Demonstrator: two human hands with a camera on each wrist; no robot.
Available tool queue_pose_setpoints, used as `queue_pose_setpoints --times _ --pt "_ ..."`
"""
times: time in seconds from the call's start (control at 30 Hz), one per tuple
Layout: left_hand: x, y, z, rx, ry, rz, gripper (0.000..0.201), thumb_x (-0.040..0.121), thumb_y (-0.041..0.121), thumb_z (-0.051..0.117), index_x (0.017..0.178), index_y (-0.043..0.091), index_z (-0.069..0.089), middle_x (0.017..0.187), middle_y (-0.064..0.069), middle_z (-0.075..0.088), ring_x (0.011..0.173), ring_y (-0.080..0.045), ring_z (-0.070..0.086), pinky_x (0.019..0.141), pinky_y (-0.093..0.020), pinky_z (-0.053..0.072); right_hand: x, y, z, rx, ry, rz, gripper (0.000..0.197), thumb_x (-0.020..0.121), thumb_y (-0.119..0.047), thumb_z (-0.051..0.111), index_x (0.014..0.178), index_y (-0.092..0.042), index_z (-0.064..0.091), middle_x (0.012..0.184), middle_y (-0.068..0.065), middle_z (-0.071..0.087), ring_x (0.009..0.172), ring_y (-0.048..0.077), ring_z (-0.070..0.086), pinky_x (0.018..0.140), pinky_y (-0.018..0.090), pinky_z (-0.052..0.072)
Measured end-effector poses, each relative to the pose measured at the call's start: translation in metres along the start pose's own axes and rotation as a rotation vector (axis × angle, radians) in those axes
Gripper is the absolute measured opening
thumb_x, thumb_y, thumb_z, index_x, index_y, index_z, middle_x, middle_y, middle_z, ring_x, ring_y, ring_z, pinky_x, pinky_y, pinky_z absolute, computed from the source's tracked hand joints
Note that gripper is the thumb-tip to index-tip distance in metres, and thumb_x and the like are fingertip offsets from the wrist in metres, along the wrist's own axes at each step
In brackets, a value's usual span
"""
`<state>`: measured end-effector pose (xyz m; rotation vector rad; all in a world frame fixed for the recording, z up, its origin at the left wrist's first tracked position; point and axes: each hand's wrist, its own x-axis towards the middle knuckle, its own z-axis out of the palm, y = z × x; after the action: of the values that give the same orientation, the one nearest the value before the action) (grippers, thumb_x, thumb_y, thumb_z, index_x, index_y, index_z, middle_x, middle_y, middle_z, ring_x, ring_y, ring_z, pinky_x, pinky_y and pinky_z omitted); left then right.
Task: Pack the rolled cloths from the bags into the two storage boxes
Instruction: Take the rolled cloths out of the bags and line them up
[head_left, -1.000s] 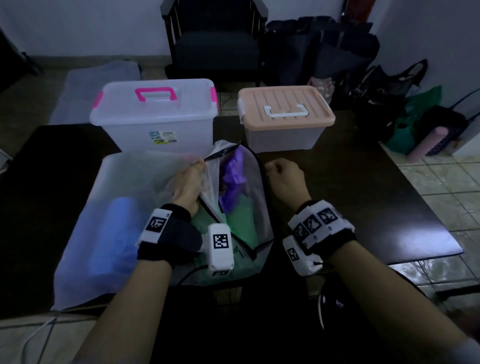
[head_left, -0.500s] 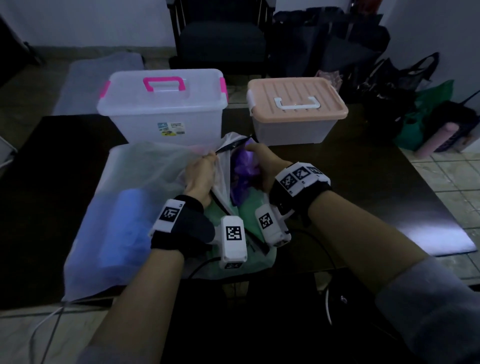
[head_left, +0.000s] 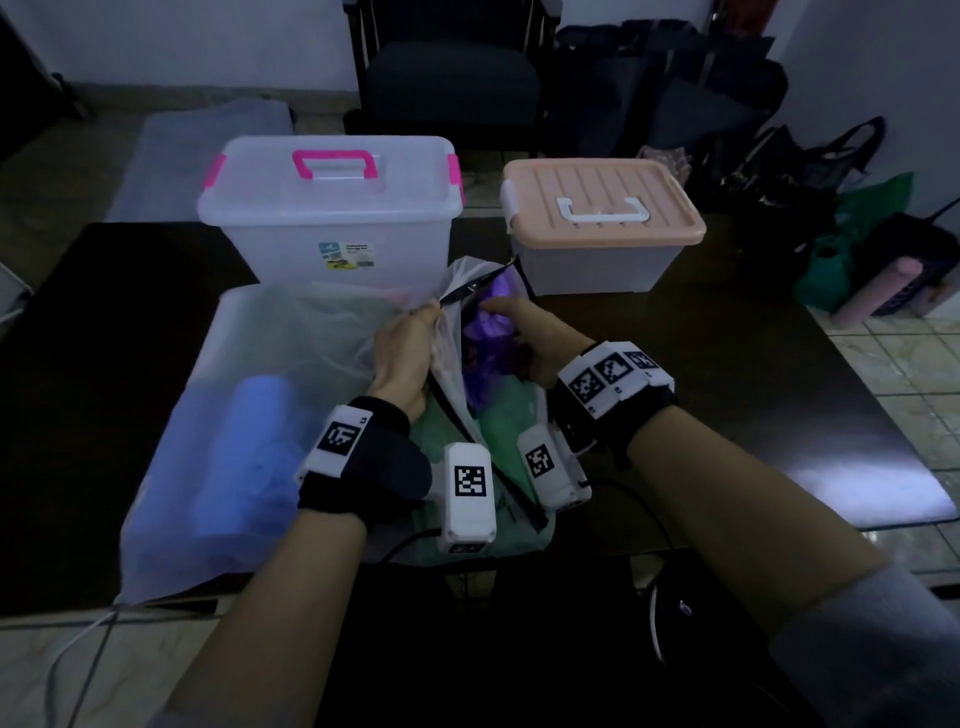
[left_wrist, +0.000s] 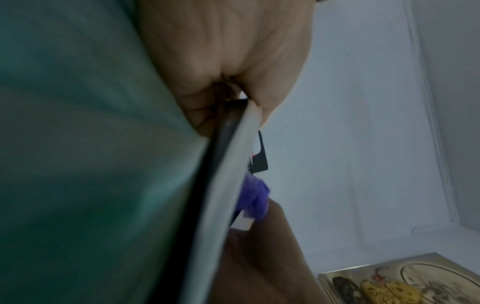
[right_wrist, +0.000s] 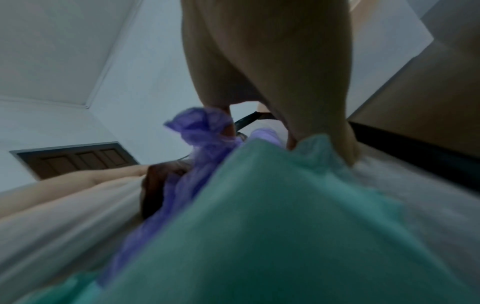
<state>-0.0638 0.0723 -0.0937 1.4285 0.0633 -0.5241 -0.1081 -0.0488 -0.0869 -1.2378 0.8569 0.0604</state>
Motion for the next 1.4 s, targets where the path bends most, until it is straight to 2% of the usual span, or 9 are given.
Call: queue_pose_setpoints --times 0.17,0.33,0.67,0.83,0.97,1.07,1.13,1.23,1.4 --pt "-0.003 0.001 0.002 -0.038 -0.015 -0.012 0.019 0.093 0.019 0.052 0.08 0.013 0.064 0.077 -0.001 0.065 0.072 -0.014 0.061 0.059 -0.019 0.05 0.004 0.006 -0.005 0.147 -0.032 0.063 0.038 0.086 -0.046 0.051 0.086 -0.009 0.06 0.071 0.006 0.052 0.05 0.016 0.045 0.051 0.022 0.036" --pt "-0.009 0.004 0.004 -0.011 -0.008 0.025 0.021 0.092 0.017 0.053 0.074 0.013 0.062 0.068 0.0 0.061 0.06 -0.007 0.058 0.05 -0.012 0.047 0.003 0.005 -0.006 0.157 -0.096 0.038 0.061 0.085 -0.056 0.046 0.121 -0.009 0.062 0.116 0.016 0.065 0.113 0.032 0.057 0.101 0.041 0.042" --pt "-0.013 0.005 0.007 0.033 -0.047 0.052 0.024 0.092 0.014 0.054 0.069 0.013 0.06 0.049 0.009 0.061 0.045 0.001 0.056 0.048 -0.011 0.044 0.006 0.003 -0.015 0.048 -0.183 0.039 0.031 0.087 -0.031 0.051 0.106 -0.008 0.062 0.098 0.011 0.061 0.083 0.022 0.058 0.082 0.03 0.047" --pt "-0.016 0.006 0.011 0.12 -0.066 0.056 0.02 0.091 0.017 0.057 0.072 0.014 0.062 0.077 -0.005 0.065 0.074 -0.018 0.06 0.07 -0.028 0.048 -0.001 -0.009 -0.021 0.074 -0.208 0.011 0.027 0.093 -0.031 0.049 0.086 -0.007 0.059 0.084 0.011 0.06 0.073 0.022 0.058 0.069 0.033 0.05" --pt "-0.018 0.006 0.014 0.113 -0.047 0.071 0.013 0.09 0.016 0.056 0.084 0.014 0.067 0.097 -0.008 0.068 0.093 -0.021 0.061 0.084 -0.032 0.048 -0.014 -0.027 -0.05 0.085 -0.517 -0.004 0.078 0.037 -0.042 0.092 0.093 0.003 0.061 0.087 0.019 0.069 0.079 0.01 0.068 0.066 0.018 0.055" --pt "-0.016 0.005 0.018 0.085 0.028 0.051 0.019 0.091 0.013 0.051 0.077 0.016 0.063 0.087 -0.005 0.065 0.086 -0.019 0.057 0.076 -0.031 0.047 -0.001 -0.016 -0.096 -0.008 -0.229 0.05 0.082 0.058 -0.011 0.087 0.127 0.008 0.048 0.127 0.022 0.053 0.112 0.011 0.049 0.073 -0.008 0.035" --pt "-0.018 0.002 0.026 0.024 0.003 0.005 0.021 0.094 0.017 0.047 0.082 0.014 0.065 0.089 -0.007 0.065 0.09 -0.023 0.06 0.086 -0.037 0.049 0.002 -0.001 -0.117 -0.171 -0.172 -0.043 0.087 0.047 -0.036 0.089 0.122 -0.009 0.054 0.124 0.01 0.057 0.108 0.021 0.056 0.074 0.008 0.048" --pt "-0.026 -0.002 0.046 0.039 0.048 -0.018 0.03 0.096 0.019 0.045 0.104 -0.002 0.065 0.102 -0.015 0.065 0.101 -0.026 0.061 0.089 -0.035 0.048 -0.004 0.011 -0.147 -0.137 0.013 -0.055 0.03 0.08 -0.036 0.067 0.1 -0.015 0.06 0.099 0.005 0.062 0.08 0.017 0.062 0.07 0.03 0.053" --pt "-0.022 -0.008 0.06 0.025 0.063 0.01 0.018 0.096 0.017 0.045 0.091 0.012 0.061 0.077 0.001 0.058 0.073 -0.012 0.056 0.055 -0.014 0.047 -0.013 0.019 -0.208 -0.489 0.601 -0.073 0.061 0.089 -0.035 0.06 0.129 0.007 0.044 0.125 0.021 0.054 0.106 0.033 0.057 0.079 0.034 0.042"
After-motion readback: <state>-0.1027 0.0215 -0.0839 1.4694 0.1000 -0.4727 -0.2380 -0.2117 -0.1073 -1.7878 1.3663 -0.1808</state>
